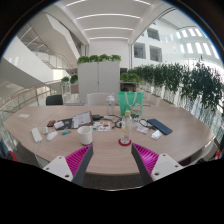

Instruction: Pour water

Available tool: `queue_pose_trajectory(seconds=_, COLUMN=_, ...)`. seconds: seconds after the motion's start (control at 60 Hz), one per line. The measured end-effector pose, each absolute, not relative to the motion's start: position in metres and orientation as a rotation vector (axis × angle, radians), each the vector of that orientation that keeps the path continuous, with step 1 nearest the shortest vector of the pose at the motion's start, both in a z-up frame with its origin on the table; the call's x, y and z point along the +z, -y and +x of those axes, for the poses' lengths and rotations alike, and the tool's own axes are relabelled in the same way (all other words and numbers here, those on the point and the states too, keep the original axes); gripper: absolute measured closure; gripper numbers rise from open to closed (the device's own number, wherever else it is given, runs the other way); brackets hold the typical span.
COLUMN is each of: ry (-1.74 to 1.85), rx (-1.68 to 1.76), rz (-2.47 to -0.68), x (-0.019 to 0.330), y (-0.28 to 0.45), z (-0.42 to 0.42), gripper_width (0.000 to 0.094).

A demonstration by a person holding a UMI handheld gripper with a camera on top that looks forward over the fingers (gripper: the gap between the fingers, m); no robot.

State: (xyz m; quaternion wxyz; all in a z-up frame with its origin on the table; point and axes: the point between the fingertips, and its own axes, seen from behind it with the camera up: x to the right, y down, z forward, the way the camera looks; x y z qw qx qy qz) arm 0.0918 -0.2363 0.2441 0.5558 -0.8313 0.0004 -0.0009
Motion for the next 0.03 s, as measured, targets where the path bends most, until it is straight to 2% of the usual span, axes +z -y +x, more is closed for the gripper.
queue_pose_trajectory(seconds=0.033, ry=-0.004, rx=-0.009, rz=-1.969, x=0.2478, y=0.2462, z=0.09, gripper_width=0.0092)
